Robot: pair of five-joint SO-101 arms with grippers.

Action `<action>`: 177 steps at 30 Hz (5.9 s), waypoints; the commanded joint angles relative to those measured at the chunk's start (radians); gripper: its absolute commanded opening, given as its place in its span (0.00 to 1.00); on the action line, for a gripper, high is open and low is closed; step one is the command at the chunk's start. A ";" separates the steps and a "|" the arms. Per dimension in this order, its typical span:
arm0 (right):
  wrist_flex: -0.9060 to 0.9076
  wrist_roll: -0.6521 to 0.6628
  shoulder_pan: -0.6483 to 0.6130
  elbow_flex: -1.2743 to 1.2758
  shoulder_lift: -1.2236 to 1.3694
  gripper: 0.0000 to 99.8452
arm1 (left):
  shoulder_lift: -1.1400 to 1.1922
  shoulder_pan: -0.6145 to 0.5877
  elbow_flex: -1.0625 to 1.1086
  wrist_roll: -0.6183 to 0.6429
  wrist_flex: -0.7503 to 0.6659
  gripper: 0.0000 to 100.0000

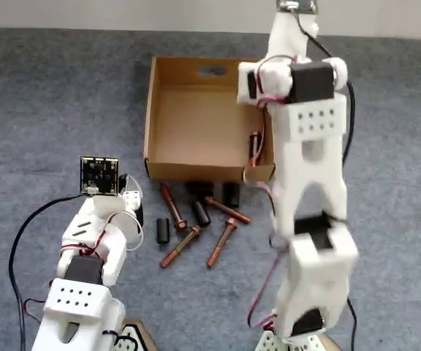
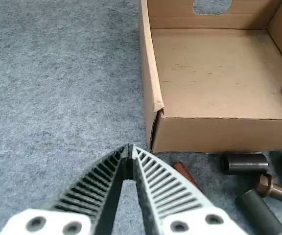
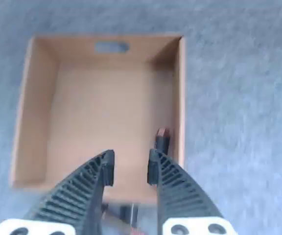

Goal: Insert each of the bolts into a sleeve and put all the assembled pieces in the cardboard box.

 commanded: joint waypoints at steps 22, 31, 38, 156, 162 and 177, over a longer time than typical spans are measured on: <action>-0.796 -0.020 -0.410 1.534 -0.450 0.11 | -0.013 -0.406 -0.045 0.235 -0.103 0.01; -0.880 -0.078 -0.590 1.532 -0.343 0.11 | -0.016 -0.433 0.010 0.262 -0.219 0.01; -0.937 -0.078 -0.647 1.540 -0.340 0.11 | -0.016 -0.433 0.013 0.262 -0.221 0.01; -1.102 0.043 0.214 2.269 -1.208 0.01 | 1.040 0.456 -0.730 -0.250 0.519 0.16; -1.102 0.043 0.214 2.269 -1.208 0.01 | 1.150 0.501 -0.754 -0.249 0.516 0.16; -1.101 0.043 0.214 2.269 -1.208 0.01 | 1.168 0.507 -0.799 -0.253 0.551 0.01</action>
